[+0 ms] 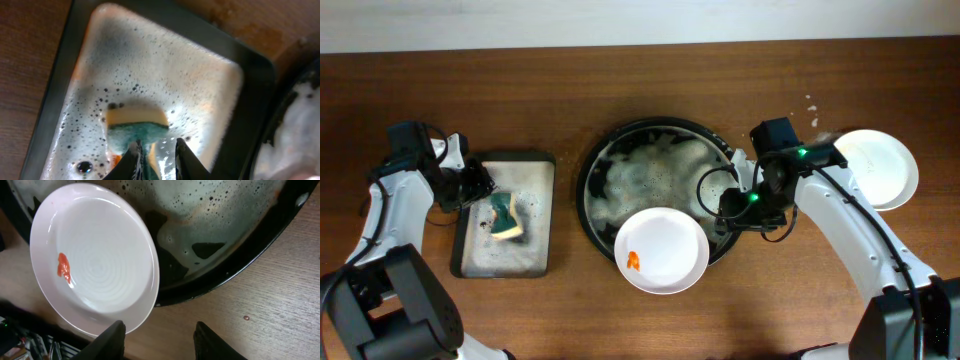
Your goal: Clean dirty plates on tray and stack at the side
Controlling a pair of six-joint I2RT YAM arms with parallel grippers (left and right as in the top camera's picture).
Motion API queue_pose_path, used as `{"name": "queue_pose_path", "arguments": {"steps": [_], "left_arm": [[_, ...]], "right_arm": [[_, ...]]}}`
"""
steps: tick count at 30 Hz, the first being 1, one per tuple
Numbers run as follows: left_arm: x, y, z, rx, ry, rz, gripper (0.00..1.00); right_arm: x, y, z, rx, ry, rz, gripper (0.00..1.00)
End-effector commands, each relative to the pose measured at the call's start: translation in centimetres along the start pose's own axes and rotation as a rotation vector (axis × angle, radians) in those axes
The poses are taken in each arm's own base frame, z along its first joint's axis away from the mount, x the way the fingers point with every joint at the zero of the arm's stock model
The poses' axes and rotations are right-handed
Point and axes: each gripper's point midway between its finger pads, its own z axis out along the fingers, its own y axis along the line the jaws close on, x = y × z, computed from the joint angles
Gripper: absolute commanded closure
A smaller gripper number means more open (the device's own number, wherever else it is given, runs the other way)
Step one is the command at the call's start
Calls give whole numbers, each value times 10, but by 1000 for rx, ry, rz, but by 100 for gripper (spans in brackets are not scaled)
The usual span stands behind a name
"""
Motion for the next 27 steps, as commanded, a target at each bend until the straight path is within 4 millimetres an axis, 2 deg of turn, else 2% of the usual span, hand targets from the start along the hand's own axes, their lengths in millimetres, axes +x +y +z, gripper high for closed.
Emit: {"name": "queue_pose_path", "arguments": {"steps": [1, 4, 5, 9, 10, 11, 14, 16, 19, 22, 23, 26, 27], "left_arm": [[3, 10, -1, -68, 21, 22, 81], [27, 18, 11, -197, 89, 63, 82], [36, 31, 20, -318, 83, 53, 74], [56, 19, 46, -299, 81, 97, 72], [59, 22, 52, -318, 70, 113, 73], [62, 31, 56, -361, 50, 122, 78], [61, 54, 68, -450, -21, 128, 90], [61, 65, 76, -473, -23, 116, 93], [63, 84, 80, -488, -11, 69, 96], [48, 92, 75, -492, -59, 40, 95], [45, 92, 74, -486, -66, 35, 95], [41, 75, 75, -400, -28, 81, 95], [37, 68, 69, -384, -7, 83, 85]], "right_arm": [[0, 2, -2, 0, -9, -2, 54], [0, 2, -2, 0, -9, -2, 54], [0, 2, -2, 0, -9, -2, 54], [0, 2, -2, 0, -9, -2, 54], [0, 2, -2, 0, -9, -2, 54], [0, 2, -2, 0, -9, -2, 54], [-1, 3, -2, 0, -13, -4, 54], [-3, 3, -2, -1, -20, -7, 54], [-4, 3, -2, -2, -25, -9, 54], [-5, 3, -2, -2, -28, -10, 54], [-6, 3, -2, -2, -31, -11, 54], [-6, 3, -2, -2, -31, -11, 54], [-6, 3, -2, -2, -32, -11, 54]]}}
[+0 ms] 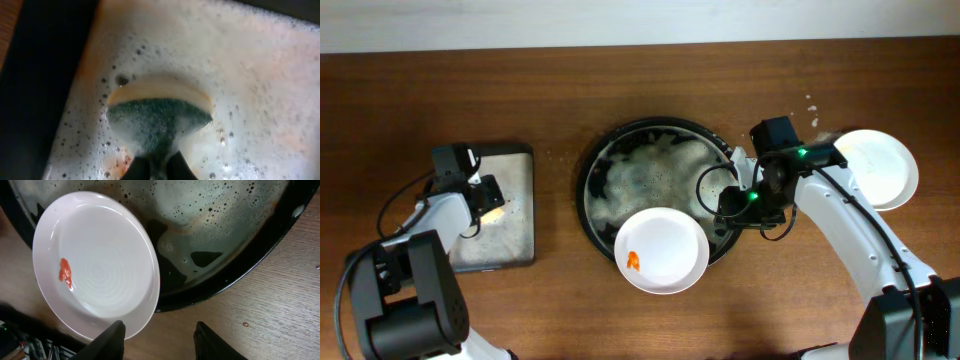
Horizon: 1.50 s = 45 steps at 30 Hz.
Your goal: Clean dirty plates on tray and stack at the side
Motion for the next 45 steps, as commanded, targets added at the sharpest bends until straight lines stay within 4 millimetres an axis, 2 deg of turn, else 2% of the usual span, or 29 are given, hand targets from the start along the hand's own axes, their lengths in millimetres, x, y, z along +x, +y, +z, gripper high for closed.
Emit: {"name": "queue_pose_path", "arguments": {"steps": [1, 3, 5, 8, 11, 13, 17, 18, 20, 22, 24, 26, 28, 30, 33, 38, 39, 40, 41, 45], "left_arm": [[30, -1, 2, 24, 174, 36, 81], [11, -1, -24, 26, 184, 34, 75], [-5, 0, -55, 20, 193, -19, 74], [-1, 1, -72, 9, 228, -108, 72], [18, 1, -66, -2, 282, -124, 66], [36, 2, -53, -8, 296, -153, 62], [68, 3, -30, -11, 302, -171, 61], [73, 3, -26, -9, 299, -172, 67], [80, 3, -19, -6, 286, -173, 94], [71, 2, -19, -1, 261, -174, 100], [43, -3, -40, 28, 244, -170, 100], [29, -7, -55, 50, 242, -158, 100], [8, -20, -80, 138, 210, -132, 100], [0, -23, -91, 161, 181, -130, 99], [16, -23, -84, 153, 231, -129, 86], [38, -21, -74, 144, 283, -129, 85], [37, -21, -74, 143, 282, -129, 79], [34, -21, -73, 140, 267, -128, 59], [29, -18, -71, 126, 245, -126, 55], [6, -12, -66, 91, 143, -124, 54]], "right_arm": [[0, 3, -2, 0, -9, -3, 54], [0, 2, -2, 0, -9, -7, 54], [0, 3, -2, 0, -9, -6, 54], [0, 3, -2, 0, -8, -6, 54], [0, 3, -2, 0, -8, -4, 54], [0, 3, -2, 0, -8, -2, 54], [0, 3, -2, 0, -10, 23, 54], [0, 3, -2, -1, -10, 24, 54], [-1, 3, -2, -1, -11, 23, 54], [-1, 3, -2, 0, -12, 23, 54], [-1, 3, -2, 0, -12, 23, 54], [-1, 3, -2, 0, -12, 23, 54], [-1, 3, -2, 0, -12, 23, 54], [-1, 3, -2, 0, -12, 23, 54], [-2, 3, -2, -1, -14, 23, 54], [-3, 3, -2, -2, -20, 20, 54], [-3, 3, -2, -2, -20, 20, 54], [-3, 3, -2, -2, -20, 20, 54], [-3, 3, -2, -2, -20, 20, 53], [-3, 3, -2, -2, -20, 20, 54]]}}
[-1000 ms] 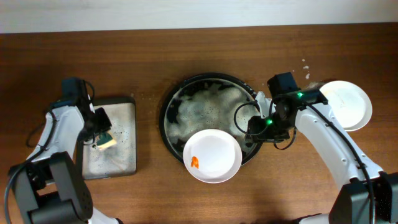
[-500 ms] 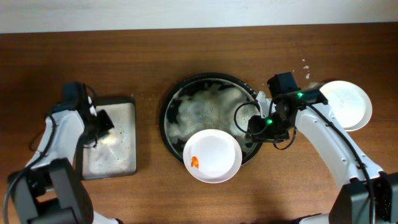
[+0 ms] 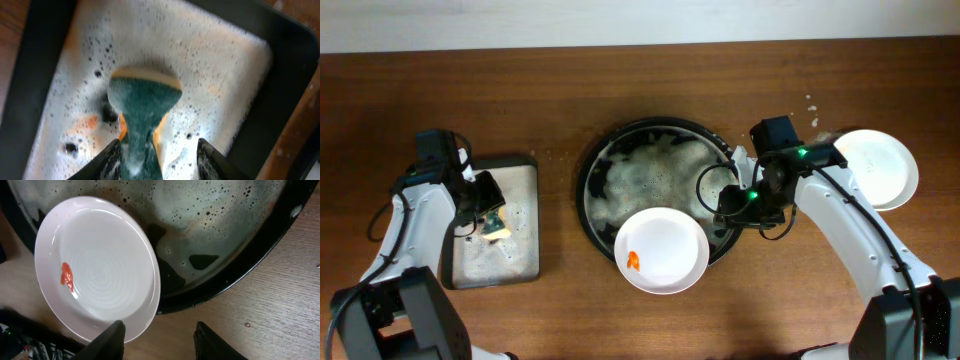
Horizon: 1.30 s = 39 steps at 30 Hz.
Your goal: Clean dirty plates on tray and stack at the side
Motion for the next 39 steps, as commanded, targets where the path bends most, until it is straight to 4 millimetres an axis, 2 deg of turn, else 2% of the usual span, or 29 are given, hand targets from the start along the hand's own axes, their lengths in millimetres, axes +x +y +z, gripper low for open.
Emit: {"name": "queue_pose_path", "arguments": {"steps": [1, 3, 7, 10, 11, 13, 16, 20, 21, 22, 23, 24, 27, 30, 33, 35, 37, 39], "left_arm": [[-8, 7, 4, -43, -38, 11, 54], [-9, 15, 13, -87, -34, 10, 54], [7, 20, 53, -105, 66, 9, 61], [18, 21, 78, -96, 124, 6, 73], [17, 21, 82, -95, 123, 6, 84], [17, 19, 85, -87, 122, 5, 100], [15, 11, 77, -48, 136, 2, 100], [-5, 1, 34, -24, 97, 8, 100], [-9, -1, 24, -19, 78, 13, 92], [-10, -2, 15, -16, 62, 14, 63], [-10, -2, 13, -16, 64, 14, 54], [-6, -1, 12, -20, 80, 13, 51], [8, 2, 11, -32, 137, 9, 50], [13, 3, 11, -34, 156, 7, 50], [19, 14, 19, -98, 147, 19, 51], [24, 14, 29, -97, 141, 25, 52], [30, 16, 40, -95, 136, 27, 55], [35, 17, 44, -93, 136, 26, 68]], "right_arm": [[-1, 3, -3, -2, -13, -4, 54], [-1, 3, -3, -2, -13, -4, 54], [-1, 3, -3, -2, -12, -4, 54], [-1, 3, -3, -2, -13, -4, 54], [-1, 3, -3, -2, -13, -4, 54], [-1, 3, -3, -2, -13, -4, 54], [-1, 3, -3, -2, -13, -4, 54], [-1, 3, -3, -2, -13, -4, 54], [-1, 3, -3, -2, -13, -4, 54], [-1, 3, -3, -2, -13, -4, 54], [-1, 3, -3, -2, -13, -4, 53], [-1, 3, -3, -2, -13, -4, 54], [-1, 3, -3, -1, -13, -5, 54], [-1, 3, -3, -2, -13, -4, 54], [-1, 3, -3, -2, -13, -4, 54], [-1, 3, -3, -2, -13, -4, 53], [-1, 3, -3, -1, -13, -4, 54], [-1, 3, -3, -2, -13, -4, 54]]}}
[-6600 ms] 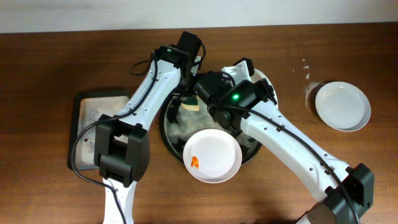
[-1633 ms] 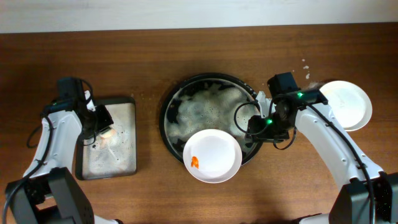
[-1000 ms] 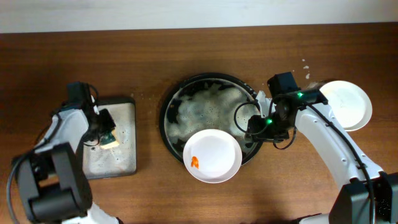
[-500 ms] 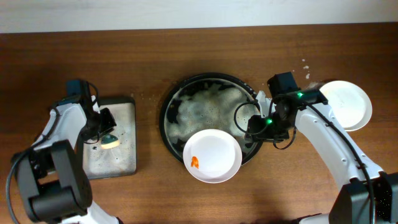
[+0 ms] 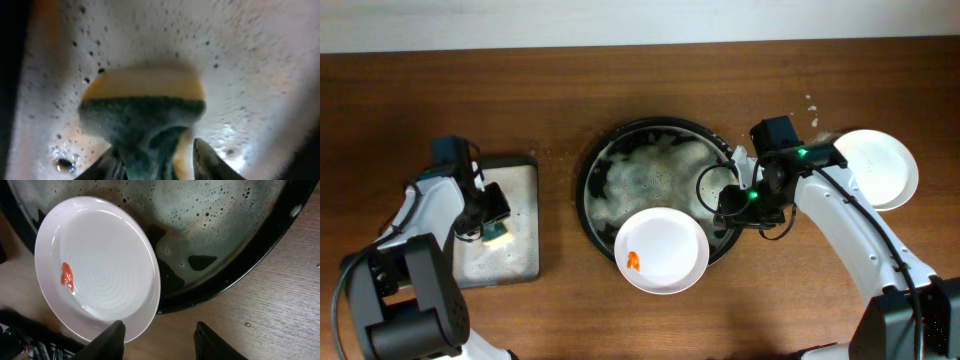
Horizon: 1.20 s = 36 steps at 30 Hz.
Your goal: Clean dirty plates on tray and stack at the side
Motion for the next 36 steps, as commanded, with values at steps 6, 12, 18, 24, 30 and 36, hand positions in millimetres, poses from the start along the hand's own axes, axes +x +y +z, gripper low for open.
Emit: {"name": "queue_pose_path", "arguments": {"steps": [6, 12, 18, 24, 30, 36], "left_arm": [[4, -3, 1, 15, 1, 3, 99], [0, -5, -22, 22, -14, 4, 54], [3, -4, -28, 24, -13, 4, 64], [7, 2, -13, -14, 19, 3, 64], [10, 3, 4, -21, 56, 3, 99], [-26, -17, -53, 68, -90, 85, 99]], "right_arm": [[-1, 3, -3, -1, -11, -5, 54], [-1, 3, -3, -1, -11, -5, 54], [-1, 3, -3, -1, -11, -4, 54], [-1, 3, -3, -1, -11, -4, 53], [-1, 3, -3, -1, -11, -4, 54], [-1, 2, -3, 1, -12, -5, 54]]}}
